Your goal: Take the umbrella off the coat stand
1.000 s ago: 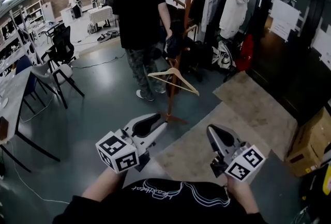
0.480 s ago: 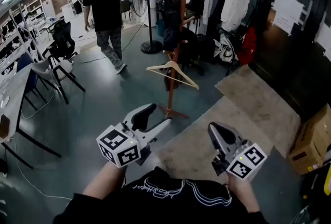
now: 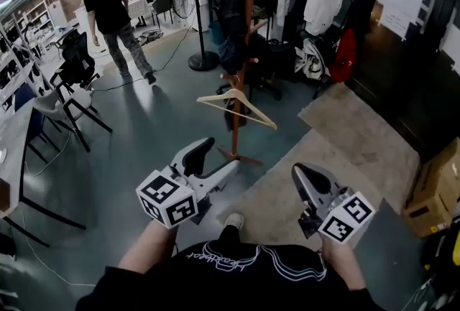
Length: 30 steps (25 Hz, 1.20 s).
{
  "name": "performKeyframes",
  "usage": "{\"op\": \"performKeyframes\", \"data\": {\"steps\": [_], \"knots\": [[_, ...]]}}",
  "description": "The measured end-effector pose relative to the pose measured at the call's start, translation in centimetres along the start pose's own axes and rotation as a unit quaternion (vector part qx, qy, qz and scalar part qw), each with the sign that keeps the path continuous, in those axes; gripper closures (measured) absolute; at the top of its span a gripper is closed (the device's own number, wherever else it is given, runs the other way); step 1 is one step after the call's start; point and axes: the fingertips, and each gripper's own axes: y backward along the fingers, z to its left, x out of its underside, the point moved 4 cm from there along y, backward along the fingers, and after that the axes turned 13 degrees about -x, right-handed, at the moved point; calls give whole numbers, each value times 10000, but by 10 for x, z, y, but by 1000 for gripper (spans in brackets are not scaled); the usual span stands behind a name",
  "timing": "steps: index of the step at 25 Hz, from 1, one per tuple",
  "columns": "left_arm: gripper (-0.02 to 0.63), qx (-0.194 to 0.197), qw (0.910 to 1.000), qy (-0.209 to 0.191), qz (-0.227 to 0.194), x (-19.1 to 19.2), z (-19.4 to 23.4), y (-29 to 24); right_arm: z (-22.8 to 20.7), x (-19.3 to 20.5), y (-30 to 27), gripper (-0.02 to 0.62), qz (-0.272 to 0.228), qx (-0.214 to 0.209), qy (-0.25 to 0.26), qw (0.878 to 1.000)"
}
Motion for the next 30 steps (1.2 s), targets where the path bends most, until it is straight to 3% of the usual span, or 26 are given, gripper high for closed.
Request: {"op": "performKeyframes", "data": {"steps": [11,17,30], "knots": [[275,174,9997,-118,147,-29,81,-112,-99,-29,-68,592,60,390,35,9992],[275,-39,9998,-156,74,-43,126,-158,-140,-32,-97,592,68,565,14,9984],[275,-70,9984,-544,-127,-67,184,-233,-176,-15,-125,592,245,758,-35,9968]]}}
